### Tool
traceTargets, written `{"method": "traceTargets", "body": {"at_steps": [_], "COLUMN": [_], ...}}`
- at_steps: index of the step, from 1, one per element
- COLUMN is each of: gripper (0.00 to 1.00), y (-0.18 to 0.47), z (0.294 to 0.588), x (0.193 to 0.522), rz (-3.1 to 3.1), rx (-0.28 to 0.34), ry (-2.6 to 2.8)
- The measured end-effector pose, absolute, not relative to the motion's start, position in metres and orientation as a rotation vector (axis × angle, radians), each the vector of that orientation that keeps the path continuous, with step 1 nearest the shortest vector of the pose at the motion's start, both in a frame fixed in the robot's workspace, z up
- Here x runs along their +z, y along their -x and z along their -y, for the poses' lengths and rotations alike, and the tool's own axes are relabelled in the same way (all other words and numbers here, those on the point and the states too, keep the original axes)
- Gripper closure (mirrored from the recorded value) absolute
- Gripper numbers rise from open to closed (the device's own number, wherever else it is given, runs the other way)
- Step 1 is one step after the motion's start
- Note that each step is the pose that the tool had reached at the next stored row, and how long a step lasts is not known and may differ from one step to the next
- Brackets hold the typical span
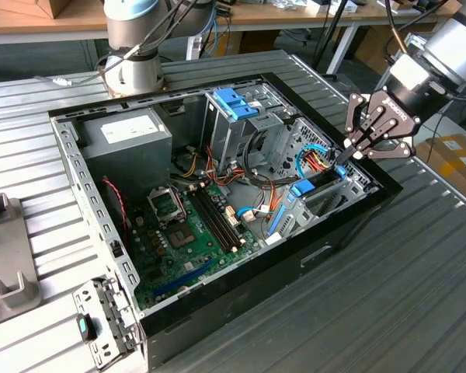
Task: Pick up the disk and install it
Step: 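Insert the first disk wire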
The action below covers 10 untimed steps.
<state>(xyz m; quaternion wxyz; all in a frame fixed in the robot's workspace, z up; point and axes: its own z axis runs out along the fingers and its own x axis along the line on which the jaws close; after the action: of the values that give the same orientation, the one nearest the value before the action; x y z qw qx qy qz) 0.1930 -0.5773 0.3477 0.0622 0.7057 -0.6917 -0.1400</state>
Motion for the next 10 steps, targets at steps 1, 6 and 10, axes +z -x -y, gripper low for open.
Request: {"method": "traceTargets", "body": {"at_steps": [1,6,10], "gripper": [0.89,0.89,0.89], "y": [-0.193,-0.193,-0.193], "z": [0.577,0.577,0.577], "x": [0.348,0.348,0.364], "rz": [2.096,2.096,2.097], "rx": [-0.414,-0.414,-0.412], "ry": [-2.139,-2.140,-2.141]}}
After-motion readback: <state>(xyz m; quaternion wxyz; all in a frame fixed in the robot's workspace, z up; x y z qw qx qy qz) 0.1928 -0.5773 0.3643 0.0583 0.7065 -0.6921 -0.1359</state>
